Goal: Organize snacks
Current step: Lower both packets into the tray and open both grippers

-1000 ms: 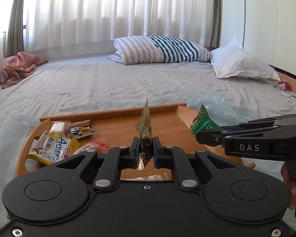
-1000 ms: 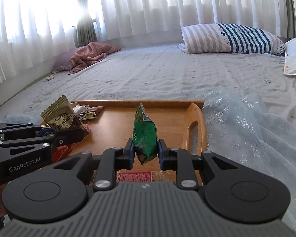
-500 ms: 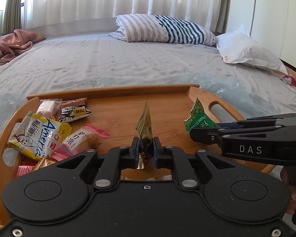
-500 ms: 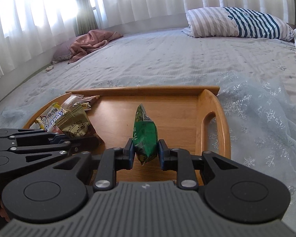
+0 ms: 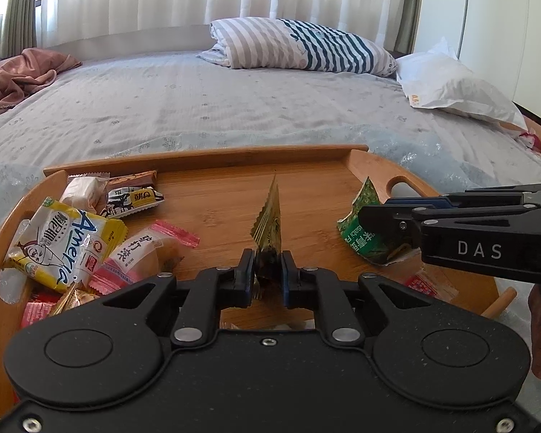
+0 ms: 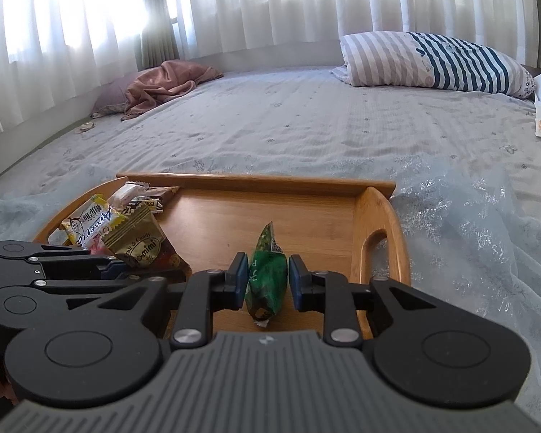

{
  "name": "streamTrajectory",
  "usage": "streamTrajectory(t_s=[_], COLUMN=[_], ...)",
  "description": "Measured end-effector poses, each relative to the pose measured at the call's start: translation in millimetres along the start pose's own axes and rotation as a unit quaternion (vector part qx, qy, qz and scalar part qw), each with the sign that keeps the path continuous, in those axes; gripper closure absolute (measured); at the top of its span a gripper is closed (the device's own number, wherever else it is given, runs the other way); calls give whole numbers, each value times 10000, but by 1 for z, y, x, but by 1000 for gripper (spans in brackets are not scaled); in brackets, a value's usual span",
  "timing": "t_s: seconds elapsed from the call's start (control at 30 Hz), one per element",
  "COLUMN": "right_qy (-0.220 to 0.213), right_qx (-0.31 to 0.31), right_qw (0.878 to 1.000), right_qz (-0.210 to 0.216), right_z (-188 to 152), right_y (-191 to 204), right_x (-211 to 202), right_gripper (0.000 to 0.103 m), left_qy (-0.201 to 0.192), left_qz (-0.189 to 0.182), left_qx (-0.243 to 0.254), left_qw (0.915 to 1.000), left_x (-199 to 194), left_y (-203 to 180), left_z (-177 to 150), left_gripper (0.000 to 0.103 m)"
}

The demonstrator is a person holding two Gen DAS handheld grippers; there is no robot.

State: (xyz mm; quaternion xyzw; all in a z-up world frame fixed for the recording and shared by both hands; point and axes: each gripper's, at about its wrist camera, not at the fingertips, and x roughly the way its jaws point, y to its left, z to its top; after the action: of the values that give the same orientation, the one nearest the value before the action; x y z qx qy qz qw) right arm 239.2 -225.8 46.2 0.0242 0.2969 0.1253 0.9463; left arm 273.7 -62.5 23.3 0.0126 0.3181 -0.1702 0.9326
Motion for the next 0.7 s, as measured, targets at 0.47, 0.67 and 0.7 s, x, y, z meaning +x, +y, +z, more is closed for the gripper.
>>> streamTrajectory(t_s=[0.47,0.67,0.7], right_qy=[-30,-153,-174], right_qx=[0,88,94], right_qw=[10000,9997,9997], right_qz=[-85,-153,-165], right_z=[-1,1,1], right_y=[-2,-7,-7], right_x=[-2,-15,-17], right_gripper=[51,40,39], left_qy=[-88,-228,-251], left_qz=[157,372,406], left_qx=[-150,-186,-151], left_qw=[9997,9989,9987], left_x=[-5,-14,-16], left_y=[5,4,4], left_z=[7,15,16], left_gripper=[61,42,41])
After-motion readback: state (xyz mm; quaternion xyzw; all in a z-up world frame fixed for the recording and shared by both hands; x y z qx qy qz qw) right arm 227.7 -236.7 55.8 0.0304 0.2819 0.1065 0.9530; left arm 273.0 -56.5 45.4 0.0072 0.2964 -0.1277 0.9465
